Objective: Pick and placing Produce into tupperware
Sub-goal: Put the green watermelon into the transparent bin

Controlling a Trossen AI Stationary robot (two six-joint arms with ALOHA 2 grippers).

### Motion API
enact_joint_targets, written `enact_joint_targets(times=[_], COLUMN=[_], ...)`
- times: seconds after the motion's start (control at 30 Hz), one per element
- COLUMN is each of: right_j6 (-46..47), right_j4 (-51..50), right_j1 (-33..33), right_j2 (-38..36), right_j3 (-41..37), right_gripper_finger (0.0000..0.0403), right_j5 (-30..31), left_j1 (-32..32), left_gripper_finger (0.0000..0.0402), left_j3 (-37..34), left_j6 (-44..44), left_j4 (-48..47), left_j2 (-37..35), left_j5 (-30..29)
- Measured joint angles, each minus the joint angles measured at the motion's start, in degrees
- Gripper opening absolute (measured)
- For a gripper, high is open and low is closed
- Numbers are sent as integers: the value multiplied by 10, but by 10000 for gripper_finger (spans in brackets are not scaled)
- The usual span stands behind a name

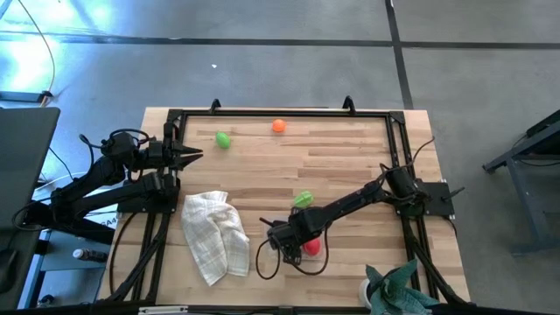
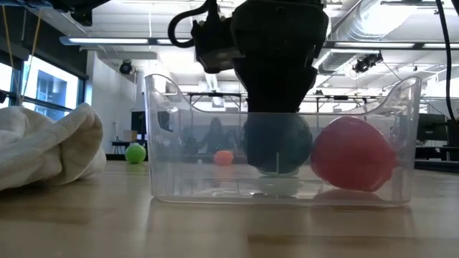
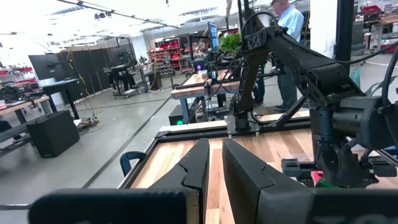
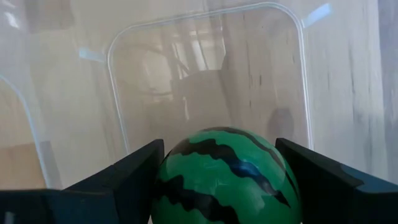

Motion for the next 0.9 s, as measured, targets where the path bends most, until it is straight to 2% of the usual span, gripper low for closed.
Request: enact_joint_targets(times=[0.7, 0.9], right_j6=[38, 16], right_j4=[-13, -4], right_j1=[-3, -3], right_j2=[0, 0], right_j3=[0, 0], right_gripper_finger=[294, 294], right_j5=[21, 21], left_j1=[0, 0], left_gripper_finger=[37, 37], left_j3=[0, 0], left_j6=[0, 0], left_j4=[0, 0], left_j2=[0, 0], left_j5=[0, 0])
